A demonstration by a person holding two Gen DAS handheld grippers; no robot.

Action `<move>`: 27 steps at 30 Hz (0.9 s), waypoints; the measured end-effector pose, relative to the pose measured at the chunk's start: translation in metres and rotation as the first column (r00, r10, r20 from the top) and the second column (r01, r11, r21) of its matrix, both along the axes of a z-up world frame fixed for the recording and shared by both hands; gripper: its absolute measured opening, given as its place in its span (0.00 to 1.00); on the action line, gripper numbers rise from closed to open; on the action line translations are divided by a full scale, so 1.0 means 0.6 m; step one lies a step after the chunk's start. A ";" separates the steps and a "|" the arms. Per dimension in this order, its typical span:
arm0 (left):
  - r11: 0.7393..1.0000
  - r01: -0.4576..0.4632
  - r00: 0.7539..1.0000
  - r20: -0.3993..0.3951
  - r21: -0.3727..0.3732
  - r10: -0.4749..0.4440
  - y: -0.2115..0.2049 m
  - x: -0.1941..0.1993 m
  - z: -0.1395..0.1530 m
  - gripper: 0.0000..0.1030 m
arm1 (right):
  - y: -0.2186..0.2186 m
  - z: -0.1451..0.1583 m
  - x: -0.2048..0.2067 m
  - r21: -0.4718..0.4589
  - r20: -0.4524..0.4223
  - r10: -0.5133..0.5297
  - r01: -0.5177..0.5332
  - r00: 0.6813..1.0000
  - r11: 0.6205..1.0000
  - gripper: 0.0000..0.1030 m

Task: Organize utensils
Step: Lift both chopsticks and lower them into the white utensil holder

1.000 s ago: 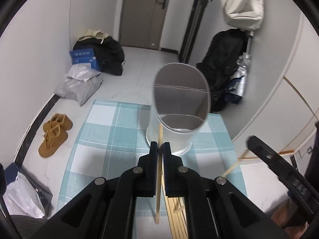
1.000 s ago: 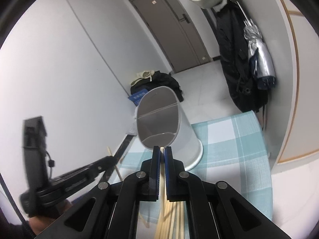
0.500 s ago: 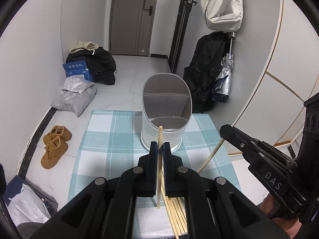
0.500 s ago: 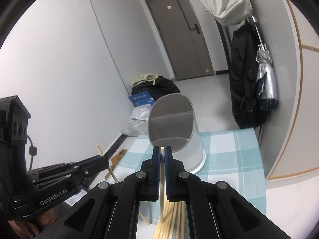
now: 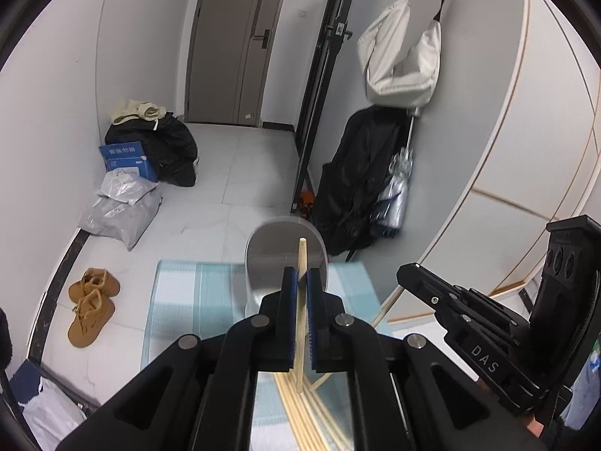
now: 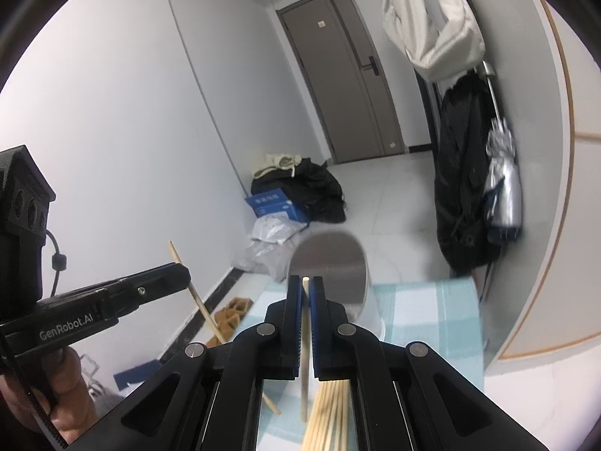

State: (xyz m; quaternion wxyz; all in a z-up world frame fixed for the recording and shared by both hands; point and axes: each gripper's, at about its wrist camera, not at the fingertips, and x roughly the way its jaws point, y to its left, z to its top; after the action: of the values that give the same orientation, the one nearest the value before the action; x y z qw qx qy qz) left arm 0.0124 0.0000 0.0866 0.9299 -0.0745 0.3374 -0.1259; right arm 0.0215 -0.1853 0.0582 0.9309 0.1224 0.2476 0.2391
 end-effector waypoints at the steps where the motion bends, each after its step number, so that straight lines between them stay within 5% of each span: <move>1: 1.000 0.002 1.000 0.002 -0.011 -0.002 0.002 0.012 0.012 0.01 | 0.000 0.010 0.008 0.002 0.001 0.003 -0.003 1.000 1.000 0.03; 13: 1.000 0.023 0.999 0.030 -0.021 -0.022 0.004 0.136 0.081 0.01 | 0.010 0.131 0.150 -0.012 0.072 0.017 -0.016 0.997 1.000 0.03; 27: 0.998 0.051 0.999 -0.012 0.044 -0.051 0.000 0.246 0.040 0.01 | 0.039 0.097 0.274 -0.132 0.092 0.079 -0.067 0.993 0.989 0.03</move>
State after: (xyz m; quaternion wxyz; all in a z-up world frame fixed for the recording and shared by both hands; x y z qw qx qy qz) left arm 0.1602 0.0001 0.1103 0.9259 -0.0460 0.3472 -0.1417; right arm 0.1861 -0.1616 0.1166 0.9384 0.0410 0.2212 0.2622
